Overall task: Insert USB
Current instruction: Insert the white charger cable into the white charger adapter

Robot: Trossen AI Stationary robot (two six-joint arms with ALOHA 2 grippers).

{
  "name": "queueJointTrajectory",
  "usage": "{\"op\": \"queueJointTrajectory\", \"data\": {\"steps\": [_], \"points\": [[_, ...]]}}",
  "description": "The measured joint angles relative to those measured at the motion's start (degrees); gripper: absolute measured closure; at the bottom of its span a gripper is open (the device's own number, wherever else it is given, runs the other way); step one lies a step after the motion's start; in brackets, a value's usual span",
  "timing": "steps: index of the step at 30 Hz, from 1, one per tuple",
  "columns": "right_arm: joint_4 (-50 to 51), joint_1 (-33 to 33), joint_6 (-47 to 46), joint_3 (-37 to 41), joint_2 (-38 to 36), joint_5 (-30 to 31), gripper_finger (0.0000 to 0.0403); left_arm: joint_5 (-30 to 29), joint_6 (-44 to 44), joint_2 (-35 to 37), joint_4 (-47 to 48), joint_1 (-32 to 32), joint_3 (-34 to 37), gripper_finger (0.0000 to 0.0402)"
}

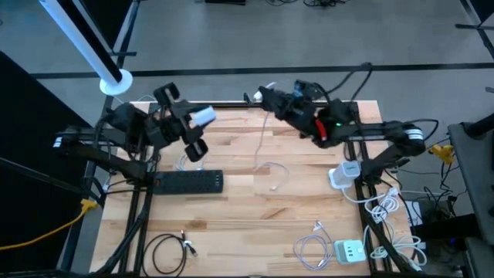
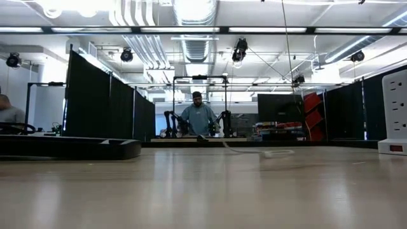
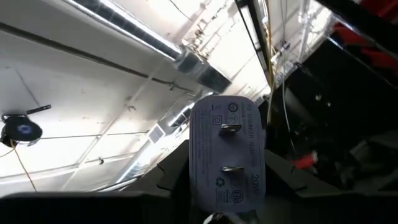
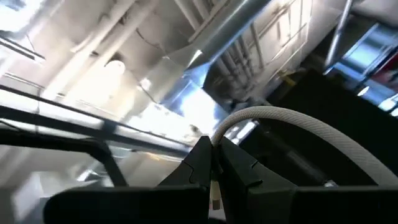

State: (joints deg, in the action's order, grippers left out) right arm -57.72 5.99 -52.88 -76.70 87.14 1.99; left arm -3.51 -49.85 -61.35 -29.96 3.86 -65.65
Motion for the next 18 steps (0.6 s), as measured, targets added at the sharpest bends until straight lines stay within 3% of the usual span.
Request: {"op": "queueJointTrajectory", "data": {"steps": [8,10,14,18], "points": [[-1.3,4.5,-3.5,-0.6,0.8,-5.6,0.0402,-0.1,15.0,-0.1,0.5,0.3,0.0,0.0286],[-1.4,5.6,-3.2,-0.6,0.3,-7.0,0.0402,-2.3,24.1,-0.2,0.6,0.2,0.0,0.0286],[-1.6,7.5,-3.0,-0.6,-0.2,-10.0,0.0402,-13.3,47.6,-0.3,1.6,-0.9,0.0,0.0286],[-1.3,8.8,-3.7,-0.6,-0.2,-11.8,0.0402,-14.0,66.1,-0.4,2.7,-2.8,0.0,0.0286]]}}
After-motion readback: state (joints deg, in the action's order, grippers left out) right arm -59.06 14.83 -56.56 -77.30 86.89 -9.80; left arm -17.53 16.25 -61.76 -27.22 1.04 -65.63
